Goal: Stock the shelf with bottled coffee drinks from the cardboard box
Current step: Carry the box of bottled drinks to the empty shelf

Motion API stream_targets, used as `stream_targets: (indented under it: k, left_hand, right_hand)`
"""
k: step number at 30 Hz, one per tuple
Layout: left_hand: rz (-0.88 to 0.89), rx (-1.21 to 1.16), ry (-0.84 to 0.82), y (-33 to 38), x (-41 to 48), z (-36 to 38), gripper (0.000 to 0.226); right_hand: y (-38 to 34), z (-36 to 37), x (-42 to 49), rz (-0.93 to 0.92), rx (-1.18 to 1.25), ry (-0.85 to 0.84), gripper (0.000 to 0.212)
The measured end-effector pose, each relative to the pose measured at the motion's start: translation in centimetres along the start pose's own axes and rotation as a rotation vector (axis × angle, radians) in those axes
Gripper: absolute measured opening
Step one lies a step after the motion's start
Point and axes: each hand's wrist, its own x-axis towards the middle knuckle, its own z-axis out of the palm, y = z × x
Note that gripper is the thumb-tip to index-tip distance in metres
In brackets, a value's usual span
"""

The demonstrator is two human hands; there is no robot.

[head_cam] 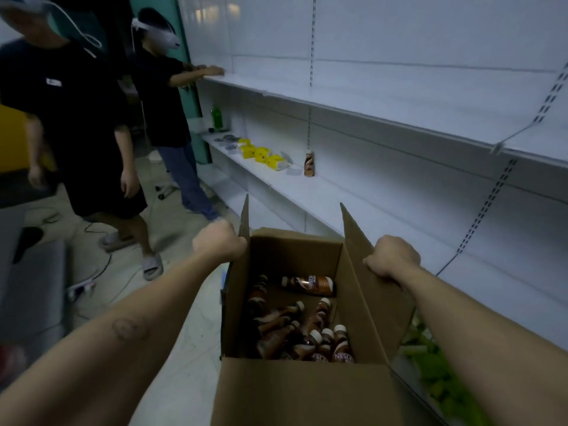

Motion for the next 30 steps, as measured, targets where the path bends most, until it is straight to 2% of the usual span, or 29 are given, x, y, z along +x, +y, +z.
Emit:
stream_targets:
  k: [5, 11, 18, 25, 30]
  left_hand:
    - [-0.005, 0.083, -0.084, -0.3, 5.8, 2.8, 0.019]
    - [-0.051, 0.072, -0.189, -2.7, 11.7, 7.0, 0.02]
    - [0.012, 0.071, -0.272, -6.1, 19.8, 10.1, 0.026]
    - [0.328, 0.056, -0.398, -6.9, 30.3, 12.7, 0.036]
    - [0.575, 0.098, -0.484, -5.1, 34.2, 12.3, 0.031]
  right_hand:
    - [-1.6, 4.8, 5.9, 0.008, 0.049, -0.119, 0.021]
    - [-4.4, 10.0, 11.2, 0.047, 0.039, -0.254, 0.027]
    - [-7.9, 12.8, 15.2, 0.141, -0.036, -0.36, 0.03]
    - [-12.5, 15.0, 14.7, 0.365, 0.028, -0.327, 0.032]
    - [-13.7, 16.0, 10.8, 0.597, 0.06, -0.303, 0.039]
